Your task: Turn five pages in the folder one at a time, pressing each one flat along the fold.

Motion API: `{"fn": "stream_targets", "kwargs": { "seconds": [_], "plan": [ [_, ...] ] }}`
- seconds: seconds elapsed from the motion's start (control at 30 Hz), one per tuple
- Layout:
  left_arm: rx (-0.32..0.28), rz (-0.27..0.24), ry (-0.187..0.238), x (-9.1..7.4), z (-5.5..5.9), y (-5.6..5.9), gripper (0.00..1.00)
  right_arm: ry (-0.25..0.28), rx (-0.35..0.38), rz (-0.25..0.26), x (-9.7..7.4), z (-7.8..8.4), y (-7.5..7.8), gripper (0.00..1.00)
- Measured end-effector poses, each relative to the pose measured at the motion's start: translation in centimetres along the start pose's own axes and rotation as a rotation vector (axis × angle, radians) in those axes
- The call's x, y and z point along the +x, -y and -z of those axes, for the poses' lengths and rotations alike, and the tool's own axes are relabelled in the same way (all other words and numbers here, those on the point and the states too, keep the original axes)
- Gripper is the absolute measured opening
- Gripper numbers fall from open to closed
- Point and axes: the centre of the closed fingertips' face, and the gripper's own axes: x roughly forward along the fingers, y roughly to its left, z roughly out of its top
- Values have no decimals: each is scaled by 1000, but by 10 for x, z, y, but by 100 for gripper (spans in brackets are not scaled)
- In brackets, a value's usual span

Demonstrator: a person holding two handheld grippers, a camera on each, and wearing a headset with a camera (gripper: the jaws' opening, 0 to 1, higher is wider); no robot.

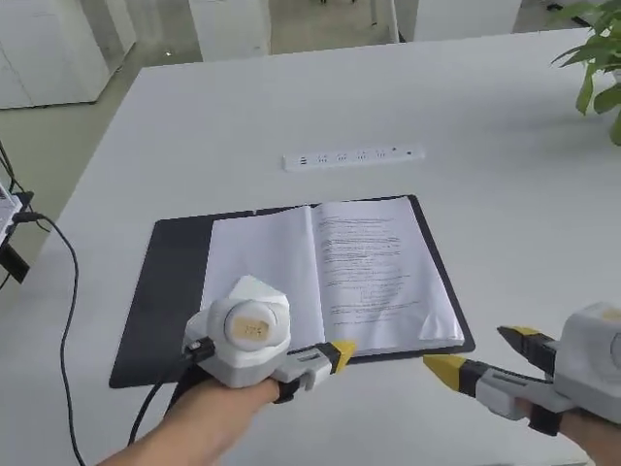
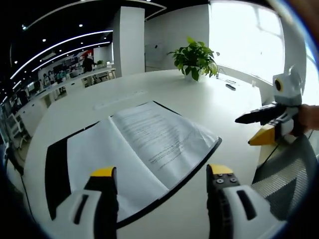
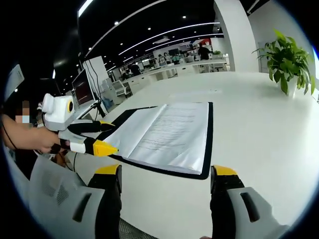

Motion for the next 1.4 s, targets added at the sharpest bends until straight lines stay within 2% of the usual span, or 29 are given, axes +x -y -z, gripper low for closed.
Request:
{"fn": "stream_targets", "kwargs": {
  "seconds": [0.2,0.37,0.63,0.87,1.03,1.27,1.4],
  "plan": [
    [47,38,-9,29,-4,18,71,10,3,-3,2,0,-2,72],
    [64,58,-24,52,-5,28,70,21,22,10,0,-1,4,71],
    [60,52,-36,83,-7,37,66,26,38,27,-2,0,11,70],
    [55,35,-39,96,-5,40,62,32,50,31,-2,1,14,69],
    [62,9,-61,101,4,38,54,30,53,26,1,2,14,67],
    [73,3,-47,102,5,38,52,19,59,22,4,4,16,67],
    [75,14,-17,101,6,39,50,19,63,20,7,4,18,66]
  ]
}}
